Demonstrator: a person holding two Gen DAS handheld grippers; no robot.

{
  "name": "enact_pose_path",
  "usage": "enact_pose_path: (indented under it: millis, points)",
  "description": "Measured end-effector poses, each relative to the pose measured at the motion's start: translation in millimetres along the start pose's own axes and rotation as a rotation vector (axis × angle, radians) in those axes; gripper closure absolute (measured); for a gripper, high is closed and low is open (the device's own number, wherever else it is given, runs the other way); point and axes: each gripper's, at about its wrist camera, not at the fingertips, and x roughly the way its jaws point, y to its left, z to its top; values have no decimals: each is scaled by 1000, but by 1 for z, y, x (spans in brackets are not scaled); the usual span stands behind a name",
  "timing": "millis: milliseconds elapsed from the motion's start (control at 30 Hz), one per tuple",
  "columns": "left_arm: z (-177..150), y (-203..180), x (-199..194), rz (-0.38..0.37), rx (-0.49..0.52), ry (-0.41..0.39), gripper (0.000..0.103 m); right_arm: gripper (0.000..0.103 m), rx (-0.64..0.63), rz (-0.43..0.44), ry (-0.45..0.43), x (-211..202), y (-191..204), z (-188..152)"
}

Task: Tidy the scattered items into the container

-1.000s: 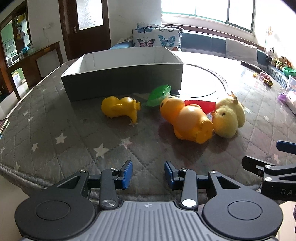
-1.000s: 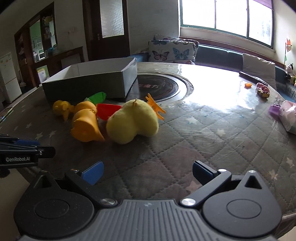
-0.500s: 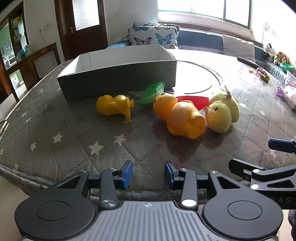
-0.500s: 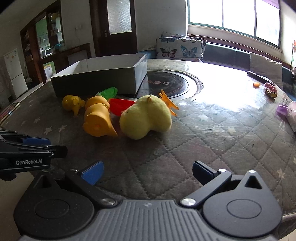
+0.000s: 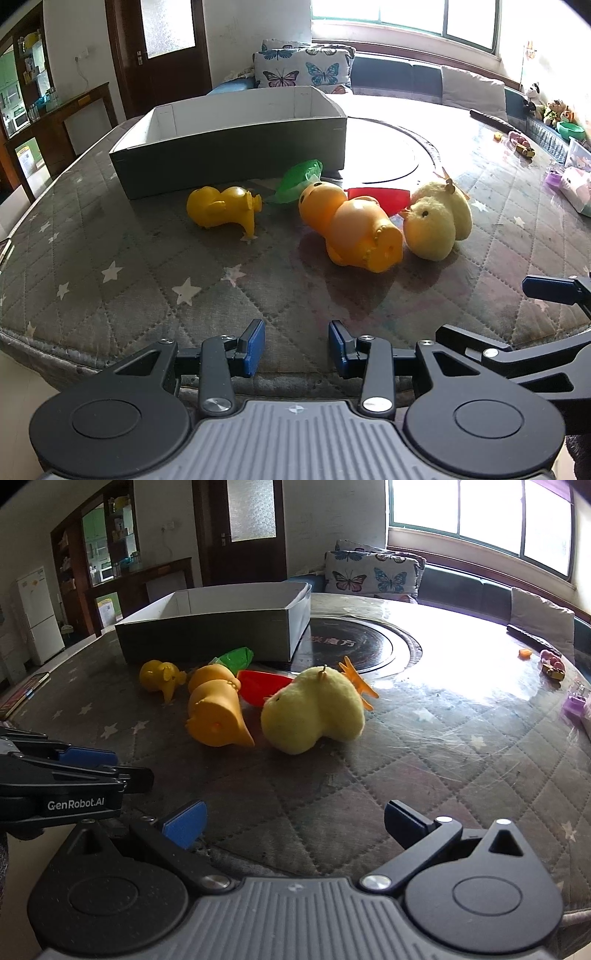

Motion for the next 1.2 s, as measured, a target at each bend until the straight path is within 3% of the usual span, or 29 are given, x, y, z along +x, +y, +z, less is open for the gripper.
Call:
enact_pose_path:
  millis: [1200]
  points:
    - [9, 3, 11, -10, -9, 25, 62, 0, 0, 12, 14, 11, 1, 6]
